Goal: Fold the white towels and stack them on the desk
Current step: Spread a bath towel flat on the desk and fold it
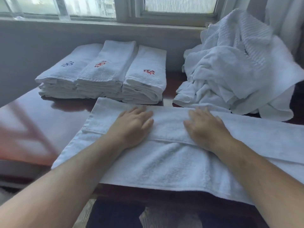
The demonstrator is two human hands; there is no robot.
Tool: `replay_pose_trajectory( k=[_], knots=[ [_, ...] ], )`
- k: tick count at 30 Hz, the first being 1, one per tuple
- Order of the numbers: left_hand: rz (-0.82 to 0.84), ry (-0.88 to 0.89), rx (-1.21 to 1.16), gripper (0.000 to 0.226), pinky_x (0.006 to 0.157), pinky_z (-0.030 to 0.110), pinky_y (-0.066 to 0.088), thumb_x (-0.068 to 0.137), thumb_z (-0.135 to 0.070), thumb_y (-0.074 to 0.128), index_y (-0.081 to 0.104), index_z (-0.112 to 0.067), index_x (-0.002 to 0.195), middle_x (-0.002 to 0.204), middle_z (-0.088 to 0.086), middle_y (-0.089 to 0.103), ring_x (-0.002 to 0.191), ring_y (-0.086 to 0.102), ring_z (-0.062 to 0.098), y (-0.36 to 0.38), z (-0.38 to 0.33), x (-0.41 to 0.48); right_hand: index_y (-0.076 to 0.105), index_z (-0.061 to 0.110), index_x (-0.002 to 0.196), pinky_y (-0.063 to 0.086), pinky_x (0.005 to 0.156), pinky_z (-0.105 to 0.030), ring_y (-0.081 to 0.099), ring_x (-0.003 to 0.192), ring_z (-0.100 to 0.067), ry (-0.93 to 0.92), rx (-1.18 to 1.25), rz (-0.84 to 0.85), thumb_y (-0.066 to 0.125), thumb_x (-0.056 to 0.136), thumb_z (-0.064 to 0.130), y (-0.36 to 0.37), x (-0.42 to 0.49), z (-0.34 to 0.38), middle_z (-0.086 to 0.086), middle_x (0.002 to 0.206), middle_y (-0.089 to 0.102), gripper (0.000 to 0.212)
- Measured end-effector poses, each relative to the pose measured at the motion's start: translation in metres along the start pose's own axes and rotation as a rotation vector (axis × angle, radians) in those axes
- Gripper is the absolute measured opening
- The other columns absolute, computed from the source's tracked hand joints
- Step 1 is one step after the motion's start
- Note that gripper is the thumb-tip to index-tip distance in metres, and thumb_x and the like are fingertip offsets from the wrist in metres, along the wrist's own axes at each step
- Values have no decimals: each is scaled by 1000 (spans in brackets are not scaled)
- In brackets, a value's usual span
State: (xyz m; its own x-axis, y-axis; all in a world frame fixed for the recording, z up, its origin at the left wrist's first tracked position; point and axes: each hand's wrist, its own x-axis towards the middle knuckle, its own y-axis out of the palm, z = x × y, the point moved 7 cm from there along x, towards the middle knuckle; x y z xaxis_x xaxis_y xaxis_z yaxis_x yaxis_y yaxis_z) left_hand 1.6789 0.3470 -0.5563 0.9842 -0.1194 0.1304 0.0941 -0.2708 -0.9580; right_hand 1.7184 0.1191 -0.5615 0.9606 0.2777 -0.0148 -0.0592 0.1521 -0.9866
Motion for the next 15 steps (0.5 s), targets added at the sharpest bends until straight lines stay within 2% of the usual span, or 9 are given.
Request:
replay_pose_trajectory(
  k=[1, 3, 6, 8, 9, 10, 11, 13, 15],
  knots=[
    [-25, 7, -35, 48, 120, 34, 16, 105, -49, 31, 39, -38, 151, 164, -5, 28, 151, 20, 13, -3, 4, -3, 21, 36, 158, 4, 123, -51, 1, 156, -21, -69, 23, 17, 11, 93, 62, 5, -3, 9, 4, 170, 10, 70],
    [27, 15, 7, 49, 121, 34, 15, 105, -51, 31, 35, -42, 153, 165, -11, 23, 152, 17, 11, -4, 18, -12, 10, 40, 159, -1, 123, -49, -5, 156, -19, -125, 22, 69, 6, 88, 70, 10, -6, 16, 7, 170, 1, 77],
    [96, -58, 99, 57, 123, 37, 9, 102, -59, 24, 21, -44, 157, 167, -15, 12, 154, 9, 8, -8, 46, -31, 14, 38, 160, 2, 124, -50, -2, 157, -22, -97, -34, 95, 13, 99, 62, 9, -8, 15, 3, 170, 3, 65],
    [58, -86, 109, 56, 124, 38, 12, 103, -56, 27, 24, -41, 157, 167, -12, 16, 154, 12, 11, -15, 54, -46, 45, 31, 143, 19, 121, -48, 24, 150, -30, -121, -21, 15, 21, 102, 50, -1, -18, 30, -2, 157, 36, 51],
    [27, -70, 91, 54, 123, 39, 15, 104, -52, 32, 31, -39, 156, 166, -10, 23, 153, 17, 13, -19, 53, -55, 57, 27, 118, 31, 113, -46, 42, 134, -29, -172, 15, -56, 26, 101, 46, -8, -27, 45, 1, 132, 54, 40],
    [-18, -38, 49, 50, 122, 39, 20, 104, -48, 38, 39, -37, 152, 162, -9, 32, 150, 24, 14, -25, 50, -65, 58, 26, 100, 37, 104, -43, 50, 119, -26, -241, 81, -114, 32, 101, 44, -14, -40, 64, 4, 112, 57, 32],
    [-65, -1, -6, 44, 120, 40, 25, 103, -46, 43, 48, -37, 146, 156, -10, 41, 146, 30, 12, -31, 46, -75, 61, 26, 99, 39, 102, -40, 52, 116, -24, -314, 166, -132, 37, 100, 47, -16, -53, 83, 5, 110, 59, 32],
    [-105, 77, -114, 39, 116, 40, 32, 100, -51, 46, 58, -41, 135, 144, -14, 51, 137, 37, 7, -40, 41, -98, 60, 26, 131, 32, 113, -39, 41, 136, -21, -439, 257, -21, 38, 92, 69, -5, -82, 115, 3, 140, 54, 62],
    [-28, 149, -149, 48, 117, 39, 29, 95, -69, 40, 53, -49, 136, 146, -20, 45, 138, 33, 2, -39, 41, -124, 34, 28, 154, 16, 125, -44, 15, 153, -23, -515, 76, 102, 26, 75, 91, 18, -108, 138, -1, 165, 24, 102]
  ],
)
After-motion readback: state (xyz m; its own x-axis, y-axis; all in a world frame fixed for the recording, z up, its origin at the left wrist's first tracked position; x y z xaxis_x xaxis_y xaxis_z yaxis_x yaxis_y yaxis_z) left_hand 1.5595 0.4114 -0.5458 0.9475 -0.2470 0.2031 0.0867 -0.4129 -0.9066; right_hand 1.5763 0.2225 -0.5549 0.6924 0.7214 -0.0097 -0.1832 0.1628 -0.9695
